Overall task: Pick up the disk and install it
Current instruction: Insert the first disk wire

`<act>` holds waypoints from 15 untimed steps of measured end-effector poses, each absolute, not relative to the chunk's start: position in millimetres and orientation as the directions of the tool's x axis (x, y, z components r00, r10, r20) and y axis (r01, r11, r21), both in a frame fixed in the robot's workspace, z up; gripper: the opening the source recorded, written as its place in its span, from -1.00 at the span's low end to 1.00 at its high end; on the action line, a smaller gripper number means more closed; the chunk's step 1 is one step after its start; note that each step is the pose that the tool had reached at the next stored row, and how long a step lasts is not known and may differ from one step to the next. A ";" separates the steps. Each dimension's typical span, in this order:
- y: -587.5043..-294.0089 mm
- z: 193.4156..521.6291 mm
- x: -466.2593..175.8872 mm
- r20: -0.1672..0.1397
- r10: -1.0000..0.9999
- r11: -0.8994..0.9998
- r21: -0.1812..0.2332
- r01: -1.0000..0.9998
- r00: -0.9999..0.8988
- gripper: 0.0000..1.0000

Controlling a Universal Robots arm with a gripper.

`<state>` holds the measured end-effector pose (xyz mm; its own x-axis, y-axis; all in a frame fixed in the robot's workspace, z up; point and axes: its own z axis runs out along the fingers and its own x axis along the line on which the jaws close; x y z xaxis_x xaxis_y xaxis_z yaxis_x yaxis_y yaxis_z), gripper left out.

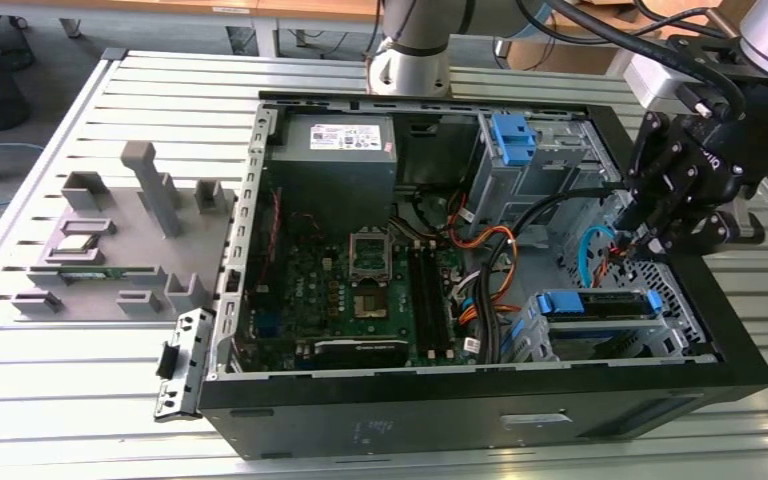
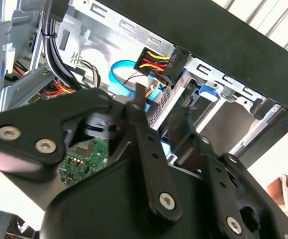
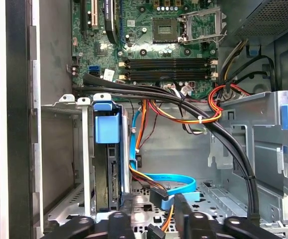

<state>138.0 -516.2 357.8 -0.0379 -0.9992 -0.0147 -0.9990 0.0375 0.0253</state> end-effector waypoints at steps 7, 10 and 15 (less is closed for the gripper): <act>-516.2 357.8 138.0 -0.014 -0.999 0.038 0.025 -0.999 -0.038 -0.33; -516.2 357.8 138.0 -0.014 -0.999 0.038 0.025 -0.999 -0.038 -0.35; -516.2 357.8 138.0 -0.014 -0.999 0.038 0.025 -0.999 -0.038 -0.61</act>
<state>138.0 -516.2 357.8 -0.0379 -0.9992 -0.0136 -0.9990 0.0376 0.0252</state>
